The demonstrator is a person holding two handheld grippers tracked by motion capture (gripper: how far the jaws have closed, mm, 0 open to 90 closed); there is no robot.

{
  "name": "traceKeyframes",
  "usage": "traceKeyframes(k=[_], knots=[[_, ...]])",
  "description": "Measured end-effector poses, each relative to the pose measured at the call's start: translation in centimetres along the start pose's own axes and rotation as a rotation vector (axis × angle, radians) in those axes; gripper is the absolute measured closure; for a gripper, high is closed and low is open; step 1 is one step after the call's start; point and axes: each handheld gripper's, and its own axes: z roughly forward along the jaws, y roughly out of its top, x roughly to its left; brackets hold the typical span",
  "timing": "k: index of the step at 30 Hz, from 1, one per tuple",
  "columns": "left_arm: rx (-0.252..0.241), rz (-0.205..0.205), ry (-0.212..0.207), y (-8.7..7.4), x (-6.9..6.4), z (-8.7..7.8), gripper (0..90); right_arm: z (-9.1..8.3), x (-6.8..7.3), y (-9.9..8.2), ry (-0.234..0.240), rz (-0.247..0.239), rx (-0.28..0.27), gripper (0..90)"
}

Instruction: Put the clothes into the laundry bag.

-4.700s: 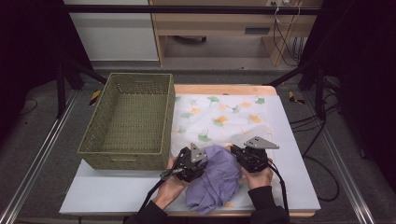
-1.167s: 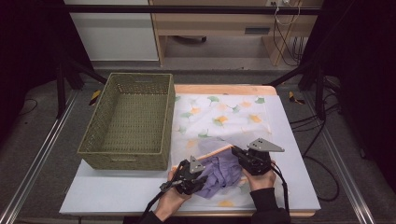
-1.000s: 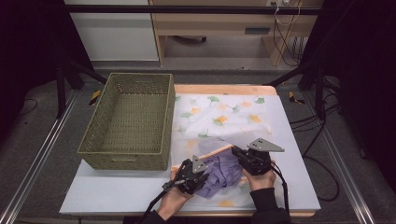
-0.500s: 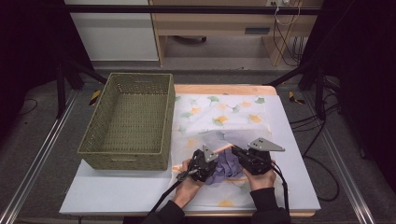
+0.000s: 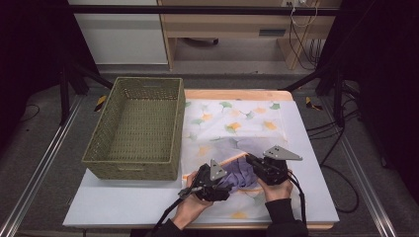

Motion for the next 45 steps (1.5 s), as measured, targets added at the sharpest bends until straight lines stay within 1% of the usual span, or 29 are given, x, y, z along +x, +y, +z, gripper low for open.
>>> traceKeyframes(k=[2,4,5,6,7,8,12,13,14,15,16,19,21,24,25,28,31,34,37,38,43,45], knots=[[0.022,0.013,-0.008,-0.5,-0.1,0.0,38.7,0.0,0.0,0.0,0.0,0.001,0.001,88.4],[0.049,0.011,-0.014,-0.9,-0.1,0.5,43.2,0.0,0.0,0.0,-0.002,-0.001,0.001,88.4],[0.063,0.005,-0.023,-1.1,0.0,0.8,48.7,0.0,0.0,0.0,-0.002,-0.001,0.003,88.4],[0.075,-0.001,-0.028,-1.1,0.1,1.0,52.0,0.0,0.1,0.0,-0.004,0.0,0.002,88.4],[0.081,-0.002,-0.029,-1.2,0.1,1.3,54.6,0.0,0.1,0.0,-0.003,-0.001,0.002,88.4],[0.089,-0.001,-0.026,-1.2,0.1,1.5,60.1,0.0,0.0,0.0,-0.004,-0.001,0.003,88.4],[0.101,-0.001,-0.014,-1.0,0.2,2.3,75.1,0.1,0.0,0.0,-0.003,-0.002,0.004,88.5],[0.099,-0.002,-0.019,-0.9,0.2,2.4,76.8,0.1,0.0,0.0,-0.003,-0.001,0.006,88.5],[0.1,0.001,-0.009,-0.7,0.1,2.6,80.2,0.1,0.0,0.0,-0.002,0.0,0.005,88.5],[0.101,0.012,-0.005,-0.6,0.0,2.8,81.7,0.2,0.0,0.0,-0.002,-0.001,0.004,88.5],[0.101,0.016,-0.003,-0.4,0.0,3.0,82.8,0.2,0.0,0.0,-0.001,0.002,0.004,88.5],[0.09,0.01,0.008,0.1,0.0,3.6,84.2,0.1,0.0,0.0,-0.001,-0.001,0.006,88.5],[0.082,-0.004,0.012,0.5,0.1,4.1,84.6,0.1,0.0,0.0,0.0,-0.001,0.005,88.6],[0.05,-0.011,0.036,1.0,0.2,5.0,84.7,0.1,0.0,0.0,0.0,0.0,0.004,88.6],[0.048,-0.014,0.041,1.1,0.3,5.2,84.6,0.1,0.0,0.0,0.0,0.001,0.005,88.6],[0.017,-0.02,0.05,1.3,0.5,5.8,84.0,0.1,-0.1,0.0,0.001,0.004,0.0,88.6],[0.013,-0.018,0.051,1.3,0.6,5.9,81.0,0.0,-0.2,-0.1,0.003,0.01,0.0,88.6],[0.012,-0.013,0.042,1.2,0.4,5.1,70.6,0.0,-0.2,-0.1,0.001,0.01,0.001,88.6],[0.002,-0.008,0.023,1.0,0.4,3.5,61.1,0.0,-0.2,-0.1,-0.002,0.007,0.0,88.6],[0.0,-0.009,0.009,0.9,0.4,2.8,58.2,0.0,-0.2,-0.1,-0.003,0.009,0.0,88.5],[-0.021,0.009,0.023,0.5,0.9,-1.2,51.0,-0.2,-0.1,-0.1,0.002,0.008,0.0,88.5],[-0.035,0.004,0.028,0.1,1.5,-3.1,47.4,-0.2,-0.1,-0.1,0.003,0.004,-0.001,88.5]])
